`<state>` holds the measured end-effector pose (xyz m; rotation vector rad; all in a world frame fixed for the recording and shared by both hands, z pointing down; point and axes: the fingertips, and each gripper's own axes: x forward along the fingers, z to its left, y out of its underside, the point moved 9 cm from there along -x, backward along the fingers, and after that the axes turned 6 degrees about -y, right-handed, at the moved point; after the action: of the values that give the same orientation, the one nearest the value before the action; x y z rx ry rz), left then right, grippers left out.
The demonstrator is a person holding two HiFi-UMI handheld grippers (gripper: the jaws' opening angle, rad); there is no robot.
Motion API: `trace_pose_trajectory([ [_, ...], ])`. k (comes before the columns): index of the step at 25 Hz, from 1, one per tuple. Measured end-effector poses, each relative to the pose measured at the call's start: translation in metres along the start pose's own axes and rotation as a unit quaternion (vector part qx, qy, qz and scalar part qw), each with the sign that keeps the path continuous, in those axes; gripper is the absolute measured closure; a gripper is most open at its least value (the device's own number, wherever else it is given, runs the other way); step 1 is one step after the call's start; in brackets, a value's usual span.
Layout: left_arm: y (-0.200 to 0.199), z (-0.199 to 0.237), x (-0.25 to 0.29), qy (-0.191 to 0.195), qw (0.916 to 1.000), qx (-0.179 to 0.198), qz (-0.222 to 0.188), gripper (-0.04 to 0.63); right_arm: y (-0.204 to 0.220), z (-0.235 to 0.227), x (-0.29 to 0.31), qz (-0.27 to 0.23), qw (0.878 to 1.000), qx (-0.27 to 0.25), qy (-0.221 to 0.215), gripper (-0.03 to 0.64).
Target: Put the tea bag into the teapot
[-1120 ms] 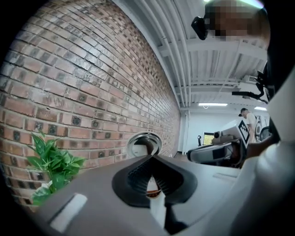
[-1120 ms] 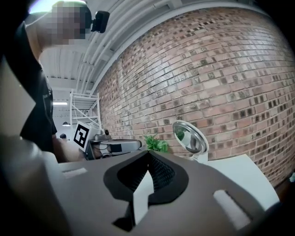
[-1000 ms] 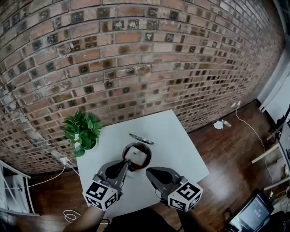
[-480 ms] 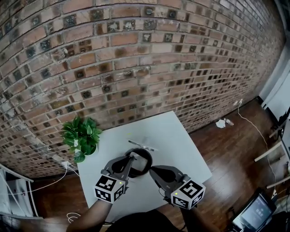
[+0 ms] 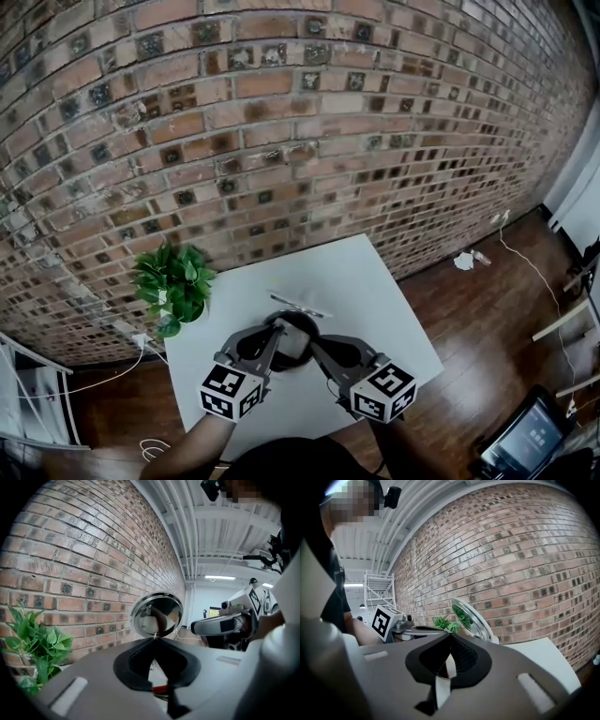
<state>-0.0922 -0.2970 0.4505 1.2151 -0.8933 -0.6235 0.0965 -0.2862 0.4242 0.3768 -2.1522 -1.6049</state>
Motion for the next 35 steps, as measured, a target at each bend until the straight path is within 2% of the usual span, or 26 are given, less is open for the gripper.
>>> trace_pose_trajectory([
  [5,0.006,0.004,0.002,-0.004,0.9998,0.004,0.017,0.589,0.005,-0.008,0.013,0.012,1.0,-0.001,-0.001,0.615],
  [9,0.012,0.005,0.007,-0.001,0.9988,0.028,0.041,0.589,0.007,-0.008,0.017,0.019,1.0,-0.003,-0.005,0.615],
  [12,0.016,0.004,0.01,0.003,0.9984,0.029,0.049,0.588,0.006,-0.008,0.016,0.015,1.0,-0.004,-0.002,0.615],
  [18,0.018,0.004,0.013,0.005,0.9982,0.023,0.056,0.533,0.005,-0.01,0.012,0.01,1.0,-0.002,0.003,0.615],
  [26,0.0,0.004,-0.03,-0.008,0.9999,0.01,0.001,0.532,0.0,0.004,0.001,-0.002,1.0,-0.002,0.005,0.615],
  [29,-0.014,0.0,-0.057,-0.016,0.9993,0.003,-0.035,0.58,-0.005,0.018,-0.008,-0.01,1.0,-0.006,0.006,0.615],
  [31,-0.021,-0.005,-0.075,-0.017,0.9985,-0.002,-0.053,0.589,-0.009,0.029,-0.016,-0.019,1.0,-0.006,0.008,0.615],
  [35,-0.025,-0.013,-0.106,-0.016,0.9978,-0.017,-0.062,0.591,-0.017,0.055,-0.033,-0.045,0.999,-0.006,0.02,0.615],
])
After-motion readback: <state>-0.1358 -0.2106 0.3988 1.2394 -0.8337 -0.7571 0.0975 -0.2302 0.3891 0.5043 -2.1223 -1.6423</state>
